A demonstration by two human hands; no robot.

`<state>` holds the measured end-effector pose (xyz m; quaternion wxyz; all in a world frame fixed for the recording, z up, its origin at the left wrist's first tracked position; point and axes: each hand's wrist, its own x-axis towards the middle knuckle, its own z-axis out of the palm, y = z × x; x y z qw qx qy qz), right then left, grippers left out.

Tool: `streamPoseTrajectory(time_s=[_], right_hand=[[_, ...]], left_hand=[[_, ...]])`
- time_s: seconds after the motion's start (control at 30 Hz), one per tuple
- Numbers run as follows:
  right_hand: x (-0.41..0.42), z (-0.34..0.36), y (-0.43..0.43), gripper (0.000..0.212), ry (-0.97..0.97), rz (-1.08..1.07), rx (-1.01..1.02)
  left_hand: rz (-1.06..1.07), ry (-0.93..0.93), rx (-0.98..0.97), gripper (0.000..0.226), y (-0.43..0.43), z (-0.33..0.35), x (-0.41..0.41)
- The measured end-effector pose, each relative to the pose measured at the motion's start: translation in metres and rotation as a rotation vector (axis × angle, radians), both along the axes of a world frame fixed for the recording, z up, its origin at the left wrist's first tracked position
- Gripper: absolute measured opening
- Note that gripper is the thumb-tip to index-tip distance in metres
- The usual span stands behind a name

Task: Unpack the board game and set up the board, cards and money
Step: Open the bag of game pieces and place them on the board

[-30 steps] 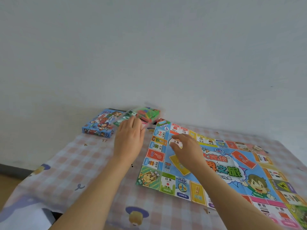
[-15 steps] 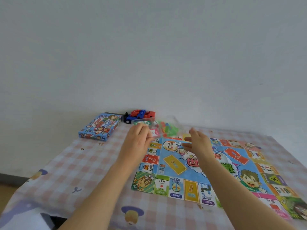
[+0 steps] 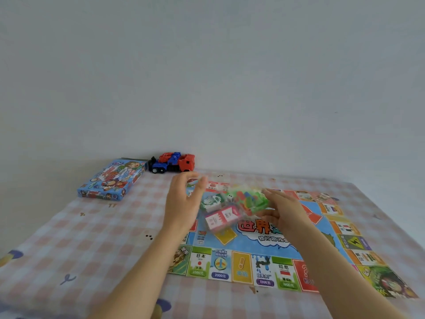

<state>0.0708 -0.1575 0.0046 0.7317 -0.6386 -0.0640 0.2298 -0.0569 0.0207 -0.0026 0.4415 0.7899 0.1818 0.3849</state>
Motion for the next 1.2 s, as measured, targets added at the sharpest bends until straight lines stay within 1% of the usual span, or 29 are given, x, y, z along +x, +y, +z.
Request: streamPoseTrajectory(time_s=[0.03,0.13,0.17,0.27,0.33,0.4,0.47,0.57,0.7,0.8,0.87,1.0,1.1,1.2], right_hand=[[0.001,-0.001,-0.003,0.031,0.001,0.007,-0.001],[0.004,-0.002,-0.006,0.028,-0.013,0.054,-0.022],[0.005,-0.002,-0.006,0.025,-0.019,0.072,-0.027],[0.007,-0.002,0.001,0.021,-0.035,0.107,-0.038],[0.008,-0.005,0.008,0.023,-0.059,0.096,-0.057],[0.009,-0.008,0.015,0.023,-0.107,0.057,-0.076],[0.009,-0.011,0.02,0.024,-0.196,0.008,-0.115],[0.002,-0.019,0.028,0.026,-0.483,-0.077,-0.29],[-0.007,-0.026,0.038,0.023,-0.838,-0.154,-0.339],[-0.011,-0.026,0.046,0.013,-1.023,-0.145,-0.383],[-0.014,-0.025,0.051,0.008,-1.094,-0.106,-0.42],[-0.018,-0.03,0.058,0.009,-1.146,-0.018,-0.435],[-0.019,-0.034,0.06,0.012,-1.197,0.005,-0.415],[-0.02,-0.036,0.06,0.013,-1.216,-0.002,-0.401]], left_hand=[[-0.027,0.051,-0.111,0.039,0.003,0.003,0.003],[-0.186,0.191,-0.447,0.047,0.015,0.006,0.017],[-0.23,0.25,-0.526,0.046,0.017,0.006,0.02],[-0.379,0.521,-0.586,0.042,0.018,0.008,0.028],[-0.452,0.578,-0.6,0.035,0.013,0.01,0.03],[-0.396,0.529,-0.613,0.025,0.013,0.005,0.032],[-0.329,0.46,-0.633,0.02,0.014,-0.004,0.032],[-0.267,0.363,-0.684,0.018,0.016,-0.015,0.031],[-0.258,0.271,-0.702,0.02,0.02,-0.019,0.031],[-0.242,0.234,-0.68,0.023,0.019,-0.02,0.032],[-0.226,0.223,-0.656,0.026,0.019,-0.02,0.034],[-0.196,0.192,-0.654,0.028,0.019,-0.019,0.035],[-0.147,0.16,-0.623,0.019,0.015,-0.017,0.035],[-0.099,0.151,-0.481,0.01,0.01,-0.017,0.035]])
